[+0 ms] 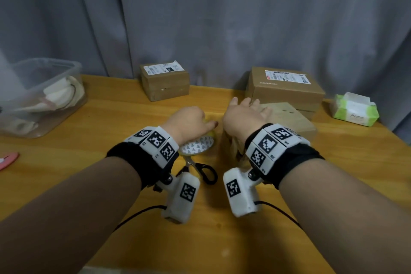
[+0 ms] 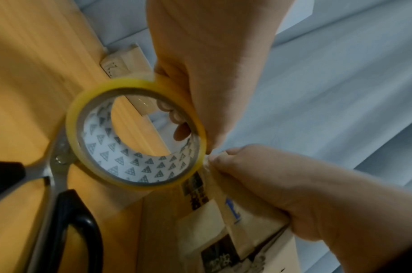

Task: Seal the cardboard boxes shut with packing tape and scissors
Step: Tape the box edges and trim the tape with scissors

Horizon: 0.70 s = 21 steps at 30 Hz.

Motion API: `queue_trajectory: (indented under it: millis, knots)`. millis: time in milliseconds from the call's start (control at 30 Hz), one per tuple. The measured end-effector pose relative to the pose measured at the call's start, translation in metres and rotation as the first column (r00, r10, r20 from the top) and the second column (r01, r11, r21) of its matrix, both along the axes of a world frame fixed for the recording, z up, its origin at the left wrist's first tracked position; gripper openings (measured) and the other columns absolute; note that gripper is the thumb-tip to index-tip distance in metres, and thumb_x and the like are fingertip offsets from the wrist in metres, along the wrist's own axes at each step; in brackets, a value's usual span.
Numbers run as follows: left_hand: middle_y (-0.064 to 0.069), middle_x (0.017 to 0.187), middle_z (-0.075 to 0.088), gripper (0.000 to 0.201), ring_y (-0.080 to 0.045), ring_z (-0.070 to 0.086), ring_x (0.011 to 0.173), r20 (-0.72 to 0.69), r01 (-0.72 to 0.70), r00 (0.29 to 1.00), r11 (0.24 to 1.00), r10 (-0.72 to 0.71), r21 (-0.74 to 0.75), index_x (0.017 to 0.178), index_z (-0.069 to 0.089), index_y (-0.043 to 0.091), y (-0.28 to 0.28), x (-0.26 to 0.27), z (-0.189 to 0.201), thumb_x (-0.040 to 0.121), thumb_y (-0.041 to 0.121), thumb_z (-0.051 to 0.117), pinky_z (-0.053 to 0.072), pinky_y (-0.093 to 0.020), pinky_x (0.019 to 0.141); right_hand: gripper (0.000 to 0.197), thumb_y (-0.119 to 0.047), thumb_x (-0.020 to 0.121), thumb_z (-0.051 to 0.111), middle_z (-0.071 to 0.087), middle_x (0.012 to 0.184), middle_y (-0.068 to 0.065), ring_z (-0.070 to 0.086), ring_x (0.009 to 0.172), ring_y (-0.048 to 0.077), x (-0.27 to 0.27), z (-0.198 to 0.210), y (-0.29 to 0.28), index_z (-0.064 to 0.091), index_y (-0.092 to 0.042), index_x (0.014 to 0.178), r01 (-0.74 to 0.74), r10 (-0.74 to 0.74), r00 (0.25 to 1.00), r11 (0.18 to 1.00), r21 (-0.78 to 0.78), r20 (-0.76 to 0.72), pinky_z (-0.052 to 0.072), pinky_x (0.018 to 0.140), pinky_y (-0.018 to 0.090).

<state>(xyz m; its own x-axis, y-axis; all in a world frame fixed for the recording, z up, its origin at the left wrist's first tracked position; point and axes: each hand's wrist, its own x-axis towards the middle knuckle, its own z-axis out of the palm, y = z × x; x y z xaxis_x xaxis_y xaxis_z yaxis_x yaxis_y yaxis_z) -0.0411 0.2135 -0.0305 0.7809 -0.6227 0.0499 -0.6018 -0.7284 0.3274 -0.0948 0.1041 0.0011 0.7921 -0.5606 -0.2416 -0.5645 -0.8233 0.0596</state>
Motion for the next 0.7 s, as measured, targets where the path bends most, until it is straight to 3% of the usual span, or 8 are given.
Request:
queue_trajectory:
  millis: [100,200,267,367,500,600,667,700]
  knots:
    - [-0.01,0.062,0.05,0.044,-0.023,0.048,0.062,-0.153,0.011,0.988,0.99,-0.033,-0.143,0.068,0.052,0.007,0.006,0.0,-0.002,0.095,0.041,0.047,0.035,-0.032,0.057,0.081,-0.031,0.096,0.049,-0.004,0.16,0.017,-0.007,0.146,0.038,-0.001,-0.002,-0.003,-0.005,-0.013,0.153,-0.014,0.014,1.0,1.0,0.001,0.022,0.0,0.114,0.062]
    - [-0.006,0.062,0.051,0.042,-0.022,0.05,0.065,-0.243,-0.035,0.97,0.972,-0.023,-0.232,0.072,0.057,0.005,0.015,0.0,-0.001,0.095,0.039,0.048,0.037,-0.03,0.06,0.077,-0.029,0.097,0.049,0.003,0.16,0.016,-0.003,0.147,0.036,0.002,-0.004,-0.004,-0.001,-0.011,0.153,-0.029,0.029,0.998,1.0,0.004,0.053,0.002,0.115,0.061]
    - [-0.007,0.065,0.055,0.041,-0.025,0.055,0.07,-0.234,-0.057,0.972,0.971,0.002,-0.232,0.076,0.059,0.007,0.021,-0.001,0.005,0.095,0.041,0.048,0.037,-0.028,0.059,0.07,-0.024,0.099,0.044,0.007,0.16,0.012,-0.002,0.148,0.032,0.005,-0.004,-0.005,0.002,-0.01,0.153,-0.055,0.055,0.996,0.998,0.009,0.068,0.003,0.115,0.061]
    - [-0.02,0.102,0.065,0.044,-0.033,0.06,0.097,-0.141,-0.078,0.989,0.981,0.053,-0.179,0.104,0.062,-0.001,0.028,0.001,0.016,0.096,0.04,0.046,0.034,-0.026,0.064,0.065,-0.019,0.1,0.041,0.01,0.161,0.008,-0.001,0.148,0.026,0.015,-0.004,-0.003,0.004,-0.009,0.153,-0.12,0.116,0.989,0.992,0.032,0.089,0.003,0.115,0.06]
    - [-0.018,0.11,0.065,0.046,-0.028,0.059,0.095,-0.058,-0.14,0.989,0.983,0.134,-0.116,0.111,0.061,-0.001,0.05,0.011,0.021,0.096,0.04,0.045,0.033,-0.026,0.062,0.057,-0.015,0.101,0.034,0.015,0.16,0.007,0.001,0.148,0.024,0.036,-0.008,0.015,0.01,-0.007,0.152,-0.226,0.219,0.967,0.973,0.039,0.134,0.003,0.114,0.061]
    - [-0.016,0.097,0.066,0.044,-0.024,0.056,0.08,-0.068,-0.179,0.983,0.977,0.172,-0.117,0.103,0.062,-0.001,0.064,0.019,0.019,0.096,0.039,0.046,0.031,-0.022,0.052,0.035,-0.015,0.1,0.033,0.045,0.141,0.012,0.031,0.139,0.03,0.047,-0.009,0.023,0.047,-0.007,0.131,-0.348,0.326,0.908,0.937,0.041,0.264,0.021,0.111,0.055]
    - [-0.014,0.094,0.066,0.047,-0.029,0.06,0.094,-0.085,-0.197,0.979,0.97,0.186,-0.142,0.107,0.061,-0.003,0.067,0.021,0.015,0.097,0.04,0.045,0.037,-0.025,0.058,0.019,-0.018,0.097,0.043,0.061,0.112,0.015,0.055,0.112,0.033,0.049,-0.005,0.023,0.06,-0.009,0.101,-0.419,0.379,0.837,0.908,0.017,0.396,0.042,0.087,0.036]
    - [-0.015,0.103,0.066,0.048,-0.029,0.059,0.103,-0.098,-0.206,0.977,0.965,0.192,-0.161,0.113,0.06,-0.003,0.067,0.022,0.013,0.097,0.04,0.045,0.041,-0.028,0.068,0.019,-0.02,0.095,0.049,0.064,0.103,0.015,0.059,0.101,0.034,0.048,-0.003,0.023,0.063,-0.008,0.097,-0.43,0.384,0.805,0.903,-0.001,0.452,0.042,0.075,0.032]
